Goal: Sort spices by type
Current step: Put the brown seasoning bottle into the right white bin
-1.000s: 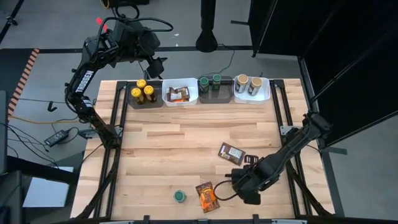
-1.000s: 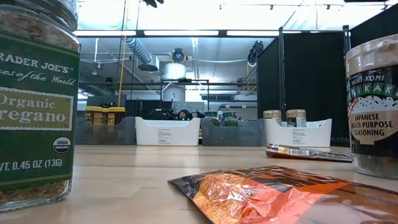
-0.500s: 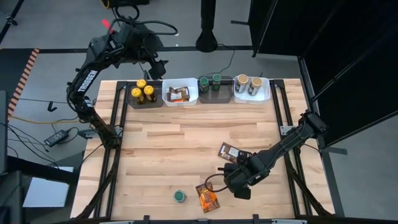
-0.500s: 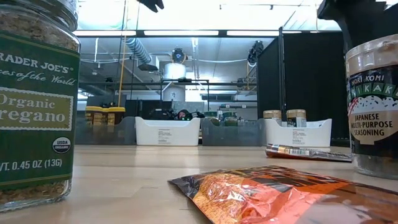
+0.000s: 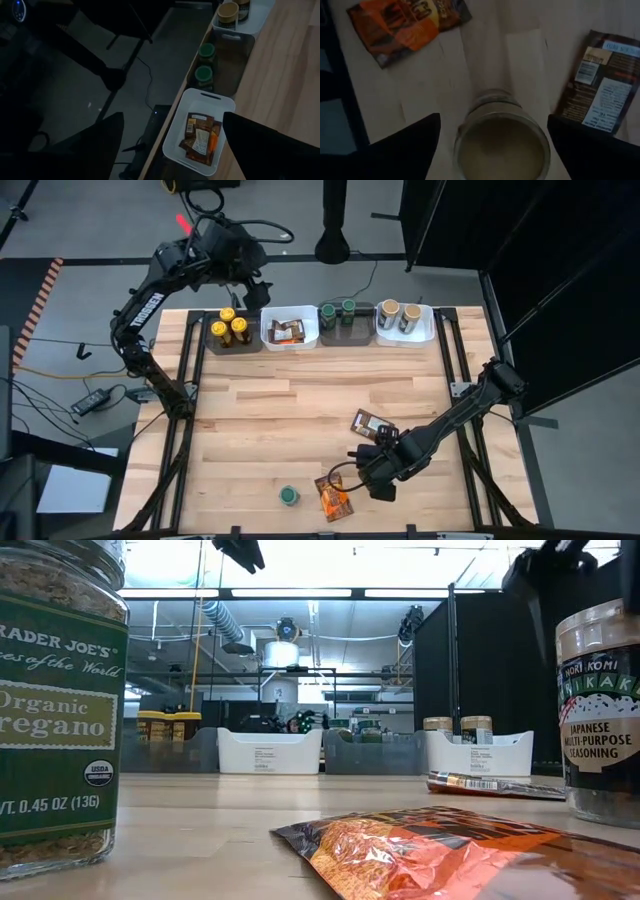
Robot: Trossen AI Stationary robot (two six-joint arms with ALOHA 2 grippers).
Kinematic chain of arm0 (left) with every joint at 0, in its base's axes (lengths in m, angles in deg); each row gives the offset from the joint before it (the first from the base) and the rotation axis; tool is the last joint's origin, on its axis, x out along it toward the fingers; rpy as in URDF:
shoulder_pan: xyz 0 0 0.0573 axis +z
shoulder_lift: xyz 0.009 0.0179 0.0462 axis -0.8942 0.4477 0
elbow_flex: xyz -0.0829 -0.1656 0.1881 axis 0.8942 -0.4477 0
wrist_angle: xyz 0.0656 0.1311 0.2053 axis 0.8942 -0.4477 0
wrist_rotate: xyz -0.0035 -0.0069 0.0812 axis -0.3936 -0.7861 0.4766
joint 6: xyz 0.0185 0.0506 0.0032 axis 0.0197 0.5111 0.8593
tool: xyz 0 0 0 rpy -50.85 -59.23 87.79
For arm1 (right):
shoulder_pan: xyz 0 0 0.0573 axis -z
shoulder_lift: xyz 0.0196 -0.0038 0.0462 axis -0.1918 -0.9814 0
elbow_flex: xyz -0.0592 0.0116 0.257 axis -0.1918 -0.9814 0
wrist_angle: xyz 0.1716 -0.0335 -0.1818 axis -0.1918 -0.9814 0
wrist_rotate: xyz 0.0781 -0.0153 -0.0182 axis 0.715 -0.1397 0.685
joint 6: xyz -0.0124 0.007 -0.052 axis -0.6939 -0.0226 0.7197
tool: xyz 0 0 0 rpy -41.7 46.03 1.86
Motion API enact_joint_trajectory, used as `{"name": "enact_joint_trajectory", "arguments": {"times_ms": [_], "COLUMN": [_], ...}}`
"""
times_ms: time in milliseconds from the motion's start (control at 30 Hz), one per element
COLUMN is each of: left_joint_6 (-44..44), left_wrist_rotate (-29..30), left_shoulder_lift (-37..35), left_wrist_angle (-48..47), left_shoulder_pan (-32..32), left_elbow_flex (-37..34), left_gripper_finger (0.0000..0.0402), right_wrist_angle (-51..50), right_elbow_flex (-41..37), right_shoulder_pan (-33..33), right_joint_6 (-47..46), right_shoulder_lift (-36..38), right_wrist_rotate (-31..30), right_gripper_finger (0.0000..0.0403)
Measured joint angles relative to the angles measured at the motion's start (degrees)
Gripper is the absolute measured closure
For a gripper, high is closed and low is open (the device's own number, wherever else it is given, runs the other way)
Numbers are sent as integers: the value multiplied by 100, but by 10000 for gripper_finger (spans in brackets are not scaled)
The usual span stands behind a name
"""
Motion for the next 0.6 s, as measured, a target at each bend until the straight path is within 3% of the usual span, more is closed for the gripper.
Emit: {"name": "enact_joint_trajectory", "arguments": {"times_ms": [600], "left_joint_6": [2], "left_wrist_rotate": [22], "left_shoulder_lift": [-2], "left_wrist_angle": [93], "left_shoulder_pan": [-2], "left_elbow_flex": [4], "left_gripper_finger": [55], "right_wrist_angle": [77], "right_elbow_flex": [-574], "right_shoulder_pan": [196], "right_joint_6": [-96], "right_shoulder_lift": [0], "right_wrist_rotate": [167], "right_gripper_finger": [45]}}
